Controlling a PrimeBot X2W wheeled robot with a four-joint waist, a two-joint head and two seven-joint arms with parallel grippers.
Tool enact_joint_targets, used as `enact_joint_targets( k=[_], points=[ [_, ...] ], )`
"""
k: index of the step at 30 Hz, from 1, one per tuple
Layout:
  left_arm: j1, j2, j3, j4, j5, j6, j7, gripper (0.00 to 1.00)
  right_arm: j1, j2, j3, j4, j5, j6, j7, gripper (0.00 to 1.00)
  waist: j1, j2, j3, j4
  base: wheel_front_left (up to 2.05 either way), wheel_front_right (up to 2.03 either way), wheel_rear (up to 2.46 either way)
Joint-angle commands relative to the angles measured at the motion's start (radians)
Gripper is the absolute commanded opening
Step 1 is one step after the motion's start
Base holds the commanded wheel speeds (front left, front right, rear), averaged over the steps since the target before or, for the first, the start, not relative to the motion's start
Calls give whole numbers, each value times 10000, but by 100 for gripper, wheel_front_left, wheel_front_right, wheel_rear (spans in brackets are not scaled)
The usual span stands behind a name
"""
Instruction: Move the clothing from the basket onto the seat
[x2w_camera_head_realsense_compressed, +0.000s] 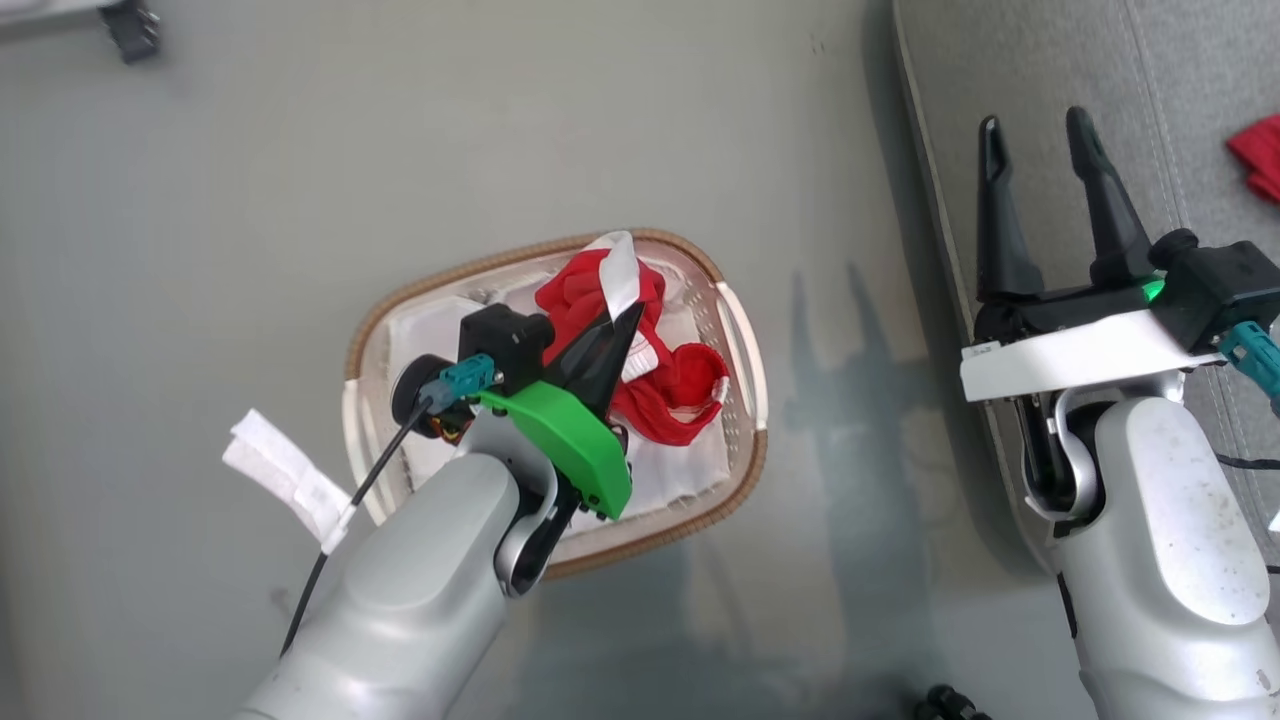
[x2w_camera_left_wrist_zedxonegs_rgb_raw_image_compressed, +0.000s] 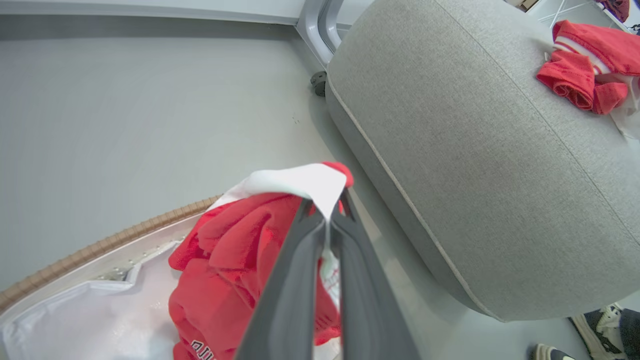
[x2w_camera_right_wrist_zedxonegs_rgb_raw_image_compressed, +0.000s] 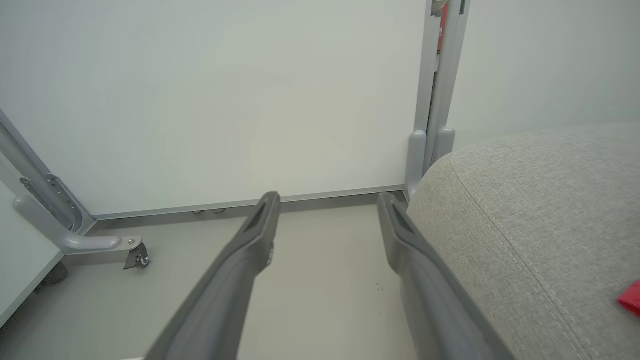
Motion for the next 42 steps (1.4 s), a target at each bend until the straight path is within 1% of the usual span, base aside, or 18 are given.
enact_joint_targets(
  k=[1,15,23,29,34,42],
  points=[
    [306,59,149,-116,147,17,-1,0,231,-47,38,111,54,-14,-47,100,1,0,-960,687,0,0,0],
    [1412,261,1715,-1551,1164,17,-3,0,1143,-49,523,771,450,-14,-47,100,1,0,-2633,1138,0,0,0],
    [1597,312,2530,-2735,1644,17,-4,0,1795,-49,376,929,647,-14,-47,100,1,0,-3437,1360,0,0,0],
    [1445,356,2844,-3553,1943,17,-4,0,2147,-47,527,1042,800,-14,-47,100,1,0,-3947,1390,0,0,0],
    [1175,263,3088,-4174,2163,17,-4,0,2399,-49,779,1137,973,-14,-47,100,1,0,-4313,1399,0,0,0],
    [997,71,3361,-4668,2369,17,-2,0,2724,-47,1005,1243,1177,-14,-47,100,1,0,-4626,1397,0,0,0]
  ],
)
